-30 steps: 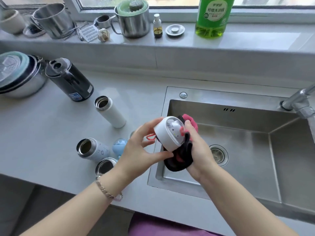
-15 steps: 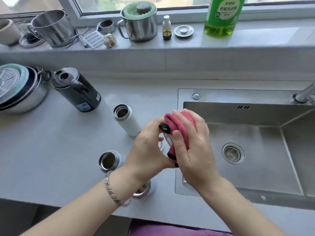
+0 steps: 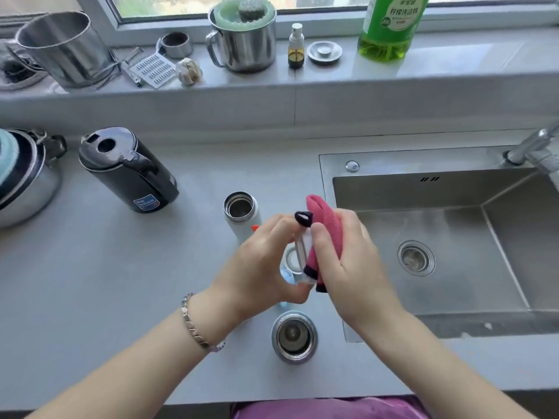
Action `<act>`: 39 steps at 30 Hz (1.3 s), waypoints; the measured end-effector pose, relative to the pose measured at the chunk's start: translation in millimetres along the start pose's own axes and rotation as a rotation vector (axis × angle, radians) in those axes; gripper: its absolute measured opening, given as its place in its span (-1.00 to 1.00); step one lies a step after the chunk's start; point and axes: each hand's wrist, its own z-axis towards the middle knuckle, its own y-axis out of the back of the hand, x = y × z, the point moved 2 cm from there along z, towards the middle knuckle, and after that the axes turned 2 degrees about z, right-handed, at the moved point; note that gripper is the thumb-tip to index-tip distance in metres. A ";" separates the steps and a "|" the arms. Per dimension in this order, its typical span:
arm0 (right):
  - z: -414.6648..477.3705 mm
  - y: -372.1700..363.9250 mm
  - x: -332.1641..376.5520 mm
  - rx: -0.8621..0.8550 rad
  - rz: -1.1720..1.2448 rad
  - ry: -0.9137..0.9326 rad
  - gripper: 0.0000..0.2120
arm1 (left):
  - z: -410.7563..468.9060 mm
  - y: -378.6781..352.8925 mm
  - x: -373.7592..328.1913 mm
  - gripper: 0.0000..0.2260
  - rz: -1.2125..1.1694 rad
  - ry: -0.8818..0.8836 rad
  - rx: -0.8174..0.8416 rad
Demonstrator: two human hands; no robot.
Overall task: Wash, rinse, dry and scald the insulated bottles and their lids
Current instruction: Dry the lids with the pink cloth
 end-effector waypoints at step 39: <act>32.8 15.1 -64.9 0.145 0.093 -0.134 -0.92 | -82.0 77.8 90.4 -0.43 0.045 0.952 -0.316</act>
